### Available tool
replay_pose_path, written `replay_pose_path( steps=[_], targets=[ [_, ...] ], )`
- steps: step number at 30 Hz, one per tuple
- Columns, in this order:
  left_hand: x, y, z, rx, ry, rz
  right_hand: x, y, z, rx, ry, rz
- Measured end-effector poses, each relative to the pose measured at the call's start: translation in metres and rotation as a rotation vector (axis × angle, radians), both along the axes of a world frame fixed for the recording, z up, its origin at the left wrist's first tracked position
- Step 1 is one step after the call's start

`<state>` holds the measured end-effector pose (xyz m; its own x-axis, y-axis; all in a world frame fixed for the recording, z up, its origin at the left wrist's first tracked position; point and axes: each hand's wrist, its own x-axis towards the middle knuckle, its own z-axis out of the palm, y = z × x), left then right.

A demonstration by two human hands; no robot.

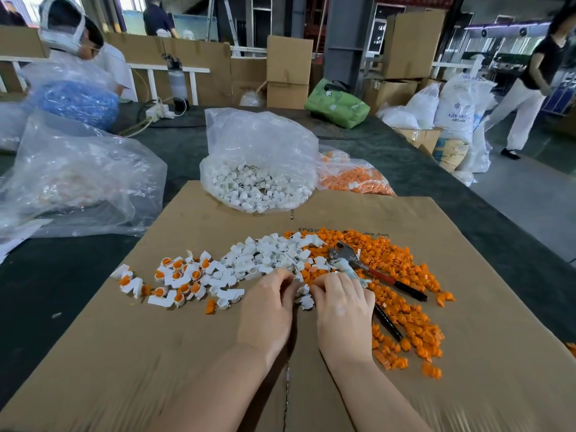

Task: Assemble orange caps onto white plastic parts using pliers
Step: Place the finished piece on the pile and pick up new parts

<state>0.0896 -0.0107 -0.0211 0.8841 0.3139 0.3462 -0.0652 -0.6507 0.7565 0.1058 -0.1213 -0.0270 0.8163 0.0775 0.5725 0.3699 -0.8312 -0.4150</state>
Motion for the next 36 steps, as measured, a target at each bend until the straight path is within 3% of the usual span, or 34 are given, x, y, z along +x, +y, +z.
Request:
replay_pose_path(
  steps=[10, 17, 22, 29, 36],
  targets=[
    [-0.0014, 0.0035, -0.0024, -0.245, 0.027, -0.011, -0.0017, -0.0002, 0.0043, -0.046, -0.046, 0.086],
    [-0.0056, 0.0023, -0.0005, -0.153, -0.005, -0.085, -0.0021, -0.0020, 0.0050, 0.096, 0.032, 0.097],
    [-0.0063, 0.0041, -0.0010, -0.141, -0.005, -0.083, -0.0025, -0.0013, 0.0055, 0.077, 0.014, 0.117],
    [-0.0087, 0.0015, -0.0008, 0.021, -0.036, -0.102, -0.0024, -0.0026, 0.0050, 0.098, 0.014, 0.135],
    [-0.0032, 0.0053, -0.0071, -0.410, 0.055, -0.041, -0.0028, -0.0029, 0.0061, 0.147, 0.000, 0.242]
  ],
)
